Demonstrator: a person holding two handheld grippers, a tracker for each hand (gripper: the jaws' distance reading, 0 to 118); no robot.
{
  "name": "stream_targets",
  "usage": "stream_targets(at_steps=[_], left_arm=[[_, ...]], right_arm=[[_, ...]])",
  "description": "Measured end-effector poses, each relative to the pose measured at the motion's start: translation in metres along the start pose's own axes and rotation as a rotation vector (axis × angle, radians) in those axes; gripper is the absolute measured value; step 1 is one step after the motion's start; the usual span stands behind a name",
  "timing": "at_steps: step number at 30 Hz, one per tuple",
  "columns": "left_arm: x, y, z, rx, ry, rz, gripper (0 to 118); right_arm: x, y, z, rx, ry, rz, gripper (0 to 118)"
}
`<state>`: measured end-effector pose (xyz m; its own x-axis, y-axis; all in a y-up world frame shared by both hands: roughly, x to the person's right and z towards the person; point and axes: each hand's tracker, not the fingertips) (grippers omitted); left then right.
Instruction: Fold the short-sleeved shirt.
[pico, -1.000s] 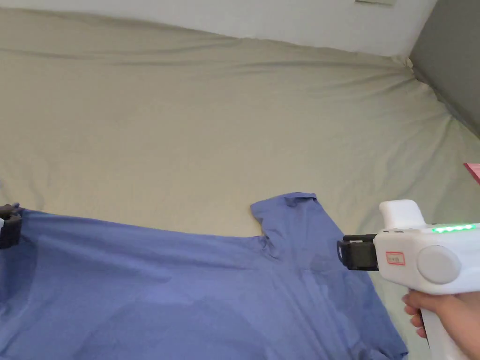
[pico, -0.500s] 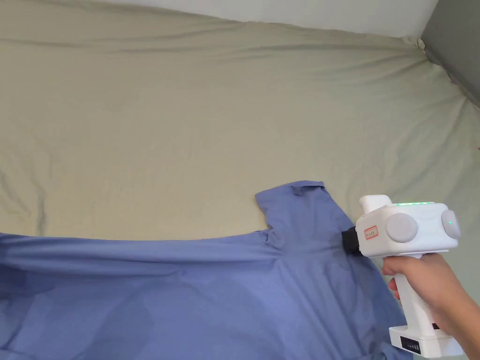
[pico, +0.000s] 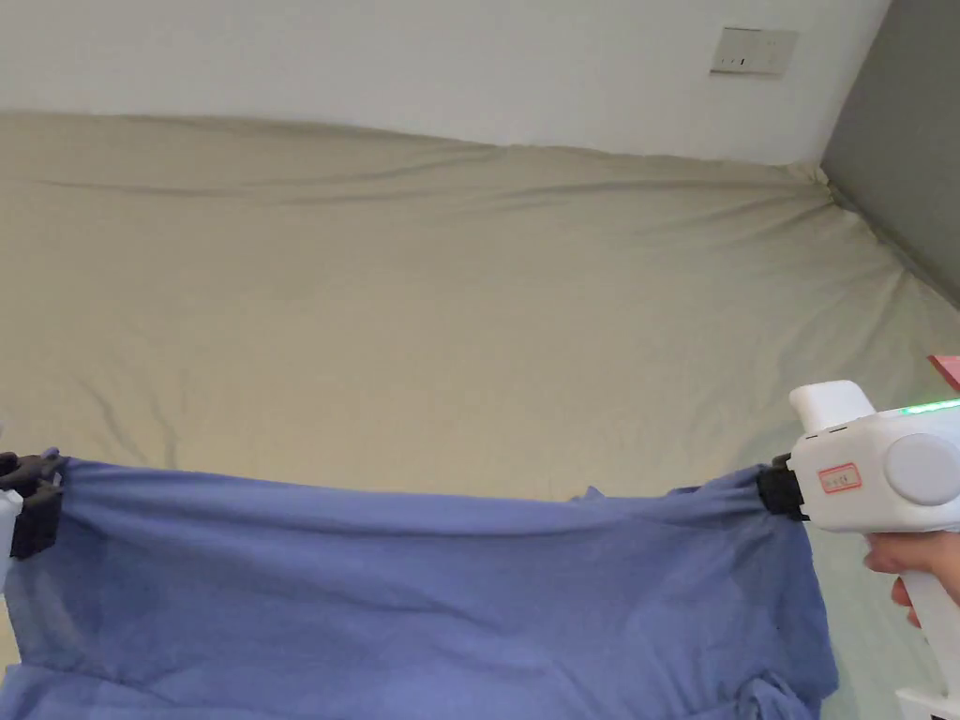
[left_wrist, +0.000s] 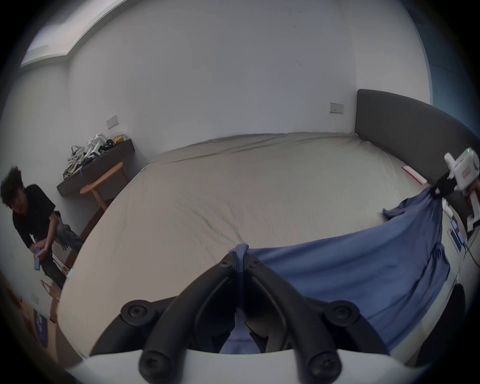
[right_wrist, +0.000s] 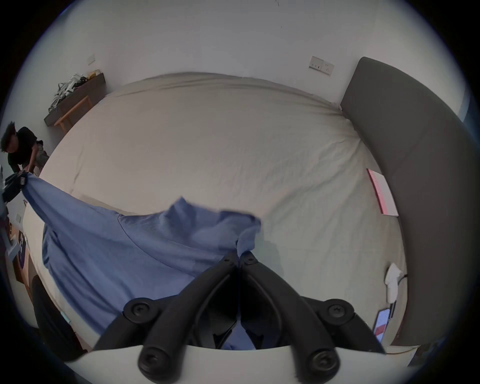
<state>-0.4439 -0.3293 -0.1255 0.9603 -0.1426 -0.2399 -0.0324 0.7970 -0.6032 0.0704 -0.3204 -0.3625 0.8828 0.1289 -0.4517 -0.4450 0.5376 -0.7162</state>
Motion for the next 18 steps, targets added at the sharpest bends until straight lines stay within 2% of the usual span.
stream_targets(at_steps=[3,8,16,18], left_arm=[[-0.007,-0.011,0.015,-0.042,-0.003,-0.042,2],[-0.009,-0.042,0.040,-0.091,-0.014,-0.065,2],[0.000,-0.106,0.049,-0.233,-0.046,-0.135,2],[0.002,-0.119,0.046,-0.274,-0.057,-0.147,2]], right_arm=[[-0.001,-0.025,0.031,0.004,-0.004,0.039,2],[-0.009,-0.079,0.054,-0.066,0.043,0.085,2],[-0.020,-0.154,0.035,-0.250,0.095,0.100,2],[-0.026,-0.165,0.027,-0.308,0.097,0.129,2]])
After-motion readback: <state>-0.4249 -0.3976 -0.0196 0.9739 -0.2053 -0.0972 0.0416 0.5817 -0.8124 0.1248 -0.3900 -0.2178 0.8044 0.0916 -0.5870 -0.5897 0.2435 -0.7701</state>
